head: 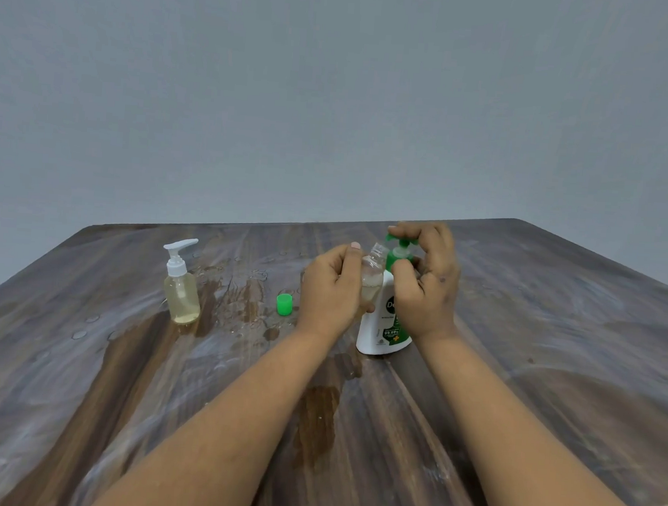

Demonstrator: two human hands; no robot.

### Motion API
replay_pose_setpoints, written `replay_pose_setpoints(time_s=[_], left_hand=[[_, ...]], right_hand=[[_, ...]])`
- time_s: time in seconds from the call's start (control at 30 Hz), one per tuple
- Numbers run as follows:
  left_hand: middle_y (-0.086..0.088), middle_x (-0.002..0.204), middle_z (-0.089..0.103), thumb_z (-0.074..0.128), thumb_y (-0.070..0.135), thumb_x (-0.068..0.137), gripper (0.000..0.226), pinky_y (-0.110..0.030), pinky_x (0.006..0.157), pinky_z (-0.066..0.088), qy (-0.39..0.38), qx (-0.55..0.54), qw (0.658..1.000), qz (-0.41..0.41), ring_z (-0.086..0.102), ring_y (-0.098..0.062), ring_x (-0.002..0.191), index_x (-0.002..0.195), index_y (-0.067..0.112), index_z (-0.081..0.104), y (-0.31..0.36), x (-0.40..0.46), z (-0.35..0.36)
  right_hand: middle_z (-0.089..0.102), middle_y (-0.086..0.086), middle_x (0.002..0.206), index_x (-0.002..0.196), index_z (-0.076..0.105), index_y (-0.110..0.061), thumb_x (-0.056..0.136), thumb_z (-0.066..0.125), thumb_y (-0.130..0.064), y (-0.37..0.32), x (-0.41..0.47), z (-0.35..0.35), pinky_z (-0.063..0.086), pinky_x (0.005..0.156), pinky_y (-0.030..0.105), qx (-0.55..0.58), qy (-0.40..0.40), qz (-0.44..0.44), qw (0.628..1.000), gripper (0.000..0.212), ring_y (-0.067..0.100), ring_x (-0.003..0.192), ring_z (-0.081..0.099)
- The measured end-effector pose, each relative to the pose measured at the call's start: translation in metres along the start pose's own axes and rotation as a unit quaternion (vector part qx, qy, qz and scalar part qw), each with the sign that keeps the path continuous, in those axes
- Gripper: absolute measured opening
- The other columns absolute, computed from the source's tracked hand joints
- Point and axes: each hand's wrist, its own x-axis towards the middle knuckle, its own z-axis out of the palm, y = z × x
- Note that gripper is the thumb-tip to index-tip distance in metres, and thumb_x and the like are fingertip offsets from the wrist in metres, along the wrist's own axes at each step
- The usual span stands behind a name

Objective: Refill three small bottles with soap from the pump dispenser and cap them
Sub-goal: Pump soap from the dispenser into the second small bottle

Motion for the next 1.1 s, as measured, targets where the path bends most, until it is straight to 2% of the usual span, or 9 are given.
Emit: replay_pose_setpoints(time_s=[0.07,0.17,0.23,0.4,0.6,0.73,0.87,1.03,1.1], left_hand=[[-0.002,0.042,0.049,0.044,0.026,0.104,0.045,-0.035,0.037,0.049,-0.002,0.003,1.0,0.002,0.053,-0.016,0.034,0.063,0.009,0.056,0.0005,-0.0003,-0.0003],[-0.011,0.046,0.048,0.043,0.027,0.104,0.047,-0.052,0.042,0.051,-0.01,-0.002,1.0,0.001,0.052,-0.016,0.033,0.07,-0.003,0.053,0.0019,-0.0008,-0.0005],[-0.013,0.047,0.046,0.043,0.027,0.104,0.047,-0.056,0.043,0.05,-0.009,-0.006,1.0,-0.004,0.05,-0.016,0.033,0.072,-0.007,0.051,0.0023,-0.0014,-0.0005],[-0.027,0.052,0.048,0.042,0.028,0.104,0.048,-0.053,0.043,0.051,-0.005,0.0,1.0,-0.01,0.052,-0.021,0.037,0.075,-0.008,0.052,0.0029,-0.0014,-0.0011],[-0.035,0.059,0.048,0.043,0.027,0.104,0.047,-0.051,0.042,0.053,0.002,0.002,1.0,-0.015,0.054,-0.026,0.04,0.075,-0.008,0.053,0.0023,-0.0008,-0.0006],[-0.033,0.056,0.046,0.044,0.028,0.104,0.047,-0.055,0.045,0.052,0.006,0.007,1.0,-0.015,0.05,-0.024,0.039,0.074,-0.008,0.052,0.0028,-0.0012,-0.0007],[-0.031,0.058,0.047,0.044,0.028,0.104,0.047,-0.055,0.044,0.053,-0.002,-0.001,1.0,-0.022,0.051,-0.026,0.041,0.076,-0.009,0.052,0.0035,-0.0011,-0.0005],[-0.019,0.055,0.046,0.044,0.028,0.104,0.047,-0.046,0.044,0.055,-0.007,-0.008,1.0,-0.026,0.048,-0.017,0.036,0.074,-0.007,0.052,0.0034,-0.0011,-0.0005],[-0.019,0.054,0.046,0.044,0.027,0.104,0.047,-0.05,0.044,0.055,-0.005,-0.007,1.0,-0.024,0.048,-0.016,0.035,0.073,-0.007,0.051,0.004,-0.0014,-0.0005]], right_hand=[[0.055,-0.001,0.096,0.093,0.065,-0.008,0.068,0.044,-0.005,-0.0003,0.0002,-0.0003,0.047,0.068,0.025,-0.007,-0.001,0.001,1.0,0.033,0.007,0.087,0.056],[0.056,0.001,0.093,0.089,0.066,-0.006,0.067,0.045,-0.004,0.0,0.0001,0.0005,0.045,0.07,0.019,-0.016,-0.002,0.004,1.0,0.03,0.002,0.086,0.054],[0.056,0.001,0.093,0.088,0.066,-0.005,0.067,0.046,-0.001,-0.0006,-0.0003,0.0009,0.044,0.07,0.016,-0.013,-0.002,0.01,1.0,0.03,-0.001,0.087,0.054],[0.057,0.003,0.097,0.096,0.065,-0.006,0.067,0.045,-0.002,-0.0004,-0.0004,0.0,0.048,0.067,0.028,-0.013,-0.005,-0.005,1.0,0.036,0.01,0.088,0.056],[0.056,-0.002,0.094,0.089,0.066,-0.006,0.068,0.046,0.0,0.0016,-0.0002,0.0004,0.047,0.07,0.023,-0.015,-0.001,0.006,1.0,0.03,0.003,0.088,0.056],[0.057,0.0,0.094,0.088,0.066,-0.005,0.068,0.046,-0.001,0.001,-0.0005,0.0008,0.045,0.072,0.017,-0.017,0.0,0.011,1.0,0.029,-0.001,0.088,0.054],[0.058,0.004,0.096,0.095,0.065,-0.006,0.066,0.045,0.0,0.0009,-0.001,0.0005,0.046,0.074,0.022,-0.019,0.001,-0.015,1.0,0.036,0.008,0.09,0.055],[0.054,-0.01,0.095,0.092,0.066,-0.008,0.068,0.046,-0.001,0.0039,-0.0005,0.0014,0.042,0.066,0.021,-0.013,0.0,-0.002,1.0,0.032,0.004,0.087,0.056],[0.053,-0.01,0.093,0.089,0.067,-0.008,0.068,0.046,-0.001,0.0051,-0.0003,0.0019,0.041,0.065,0.019,-0.016,0.0,0.003,1.0,0.03,0.001,0.086,0.055]])
